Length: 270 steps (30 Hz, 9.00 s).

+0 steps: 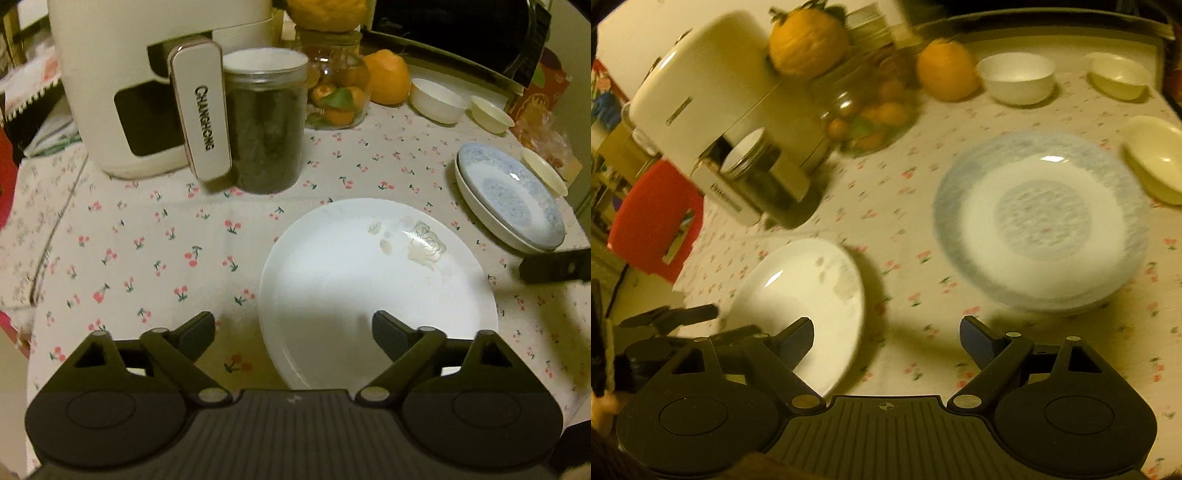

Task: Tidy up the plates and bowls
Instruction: 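Close the left gripper on the white plate rim while the right gripper clamps it, then carry the held white plate onto the blue-patterned plate stack with both grippers, then open both grippers to release the white plate on the stack, then move both grippers to the white bowl beside the large orange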

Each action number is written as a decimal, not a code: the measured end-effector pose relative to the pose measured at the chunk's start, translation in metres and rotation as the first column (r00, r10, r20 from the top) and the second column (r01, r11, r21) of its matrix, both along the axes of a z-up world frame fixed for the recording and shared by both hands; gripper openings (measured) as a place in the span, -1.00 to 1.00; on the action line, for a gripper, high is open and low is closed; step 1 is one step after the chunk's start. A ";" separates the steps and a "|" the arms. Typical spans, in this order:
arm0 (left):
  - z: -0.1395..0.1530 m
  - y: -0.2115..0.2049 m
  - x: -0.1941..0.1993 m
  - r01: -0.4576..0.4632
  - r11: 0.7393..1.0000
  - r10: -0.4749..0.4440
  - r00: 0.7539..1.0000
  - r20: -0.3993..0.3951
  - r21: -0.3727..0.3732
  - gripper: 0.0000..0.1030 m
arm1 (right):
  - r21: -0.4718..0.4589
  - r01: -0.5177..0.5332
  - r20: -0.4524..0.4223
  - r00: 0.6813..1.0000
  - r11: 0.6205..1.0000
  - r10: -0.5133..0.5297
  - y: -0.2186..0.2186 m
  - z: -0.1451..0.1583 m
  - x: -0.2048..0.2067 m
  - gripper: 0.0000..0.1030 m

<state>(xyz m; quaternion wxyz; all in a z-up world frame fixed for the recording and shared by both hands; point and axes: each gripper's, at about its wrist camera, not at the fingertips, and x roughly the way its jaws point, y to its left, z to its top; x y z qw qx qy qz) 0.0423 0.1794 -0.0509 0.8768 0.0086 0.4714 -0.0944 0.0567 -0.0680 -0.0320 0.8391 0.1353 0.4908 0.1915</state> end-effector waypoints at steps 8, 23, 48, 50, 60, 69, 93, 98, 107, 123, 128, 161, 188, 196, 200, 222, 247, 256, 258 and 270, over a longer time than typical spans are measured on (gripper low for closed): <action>0.000 0.004 0.001 -0.015 0.998 0.014 1.000 -0.020 -0.057 0.20 | 0.044 -0.075 -0.084 0.993 0.996 0.079 0.024 -0.019 0.002 0.71; -0.008 0.012 0.005 -0.054 0.992 0.044 0.995 -0.087 -0.112 -0.35 | 0.052 -0.055 -0.085 0.995 0.997 0.059 0.031 -0.031 0.008 0.70; 0.002 0.011 0.002 -0.079 0.989 0.075 0.997 -0.030 -0.128 -0.63 | -0.032 -0.038 0.026 0.999 0.999 0.039 0.031 -0.019 0.006 -0.57; 0.005 0.010 0.003 -0.078 0.987 0.077 0.997 -0.015 -0.138 -0.64 | -0.026 -0.026 0.043 0.999 0.999 0.027 0.027 -0.014 0.007 -0.58; 0.020 -0.006 0.008 -0.069 0.985 0.075 0.997 0.034 -0.158 -0.64 | 0.000 0.023 0.092 0.995 1.000 -0.023 0.008 0.005 0.013 -0.58; 0.029 -0.028 0.014 -0.045 0.984 0.056 0.996 0.063 -0.171 -0.64 | 0.030 0.075 0.125 0.989 0.997 -0.078 -0.020 0.019 0.015 -0.58; 0.033 -0.155 0.043 0.114 0.979 -0.096 0.989 0.111 -0.170 -0.64 | 0.073 0.314 0.150 0.935 0.946 -0.322 -0.148 0.020 0.012 -0.58; 0.026 -0.170 0.046 0.116 0.979 -0.101 0.990 0.097 -0.165 -0.64 | 0.060 0.339 0.151 0.927 0.939 -0.344 -0.159 0.017 0.011 -0.58; 0.022 -0.187 0.050 0.119 0.982 -0.105 0.989 0.102 -0.145 -0.64 | 0.050 0.375 0.142 0.915 0.926 -0.378 -0.172 0.012 0.013 -0.58; 0.015 -0.196 0.052 0.126 0.989 -0.117 0.987 0.108 -0.077 -0.64 | 0.001 0.381 0.120 0.918 0.925 -0.378 -0.166 0.003 0.021 -0.58; 0.014 -0.198 0.052 0.131 0.989 -0.123 0.986 0.110 -0.065 -0.65 | -0.012 0.382 0.123 0.918 0.924 -0.378 -0.165 0.002 0.022 -0.58; 0.006 -0.207 0.055 0.154 0.988 -0.155 0.981 0.120 0.017 -0.67 | -0.168 0.396 0.152 0.915 0.903 -0.374 -0.150 0.003 0.028 -0.83; 0.014 -0.204 0.050 0.154 0.985 -0.164 0.974 0.158 0.078 -0.65 | -0.194 0.411 0.146 0.910 0.891 -0.389 -0.140 0.000 0.038 -0.82; 0.010 -0.193 0.052 0.136 0.988 -0.146 0.979 0.146 0.072 -0.54 | -0.212 0.402 0.143 0.914 0.891 -0.379 -0.132 -0.004 0.043 -0.82; 0.011 -0.193 0.052 0.136 0.988 -0.145 0.979 0.145 0.069 -0.54 | -0.224 0.396 0.150 0.917 0.891 -0.370 -0.132 -0.005 0.043 -0.81; 0.013 -0.178 0.059 0.087 0.995 -0.082 0.991 0.107 -0.041 -0.13 | -0.162 0.337 0.129 0.939 0.927 -0.319 -0.132 -0.004 0.040 -0.07; 0.036 -0.173 0.091 -0.007 0.996 0.016 0.994 0.105 -0.085 0.96 | 0.073 0.375 0.094 0.920 0.924 -0.381 -0.154 0.028 0.063 0.79; 0.042 -0.183 0.137 -0.041 0.995 0.054 0.988 0.142 -0.092 0.99 | 0.102 0.401 0.111 0.905 0.910 -0.411 -0.161 0.040 0.124 0.79; 0.040 -0.187 0.148 -0.045 0.994 0.058 0.989 0.138 -0.096 0.99 | 0.103 0.405 0.112 0.903 0.908 -0.415 -0.164 0.041 0.136 0.79; 0.030 -0.225 0.203 -0.016 0.996 0.033 0.977 0.209 -0.083 0.82 | 0.115 0.424 0.019 0.903 0.898 -0.429 -0.184 0.011 0.211 0.79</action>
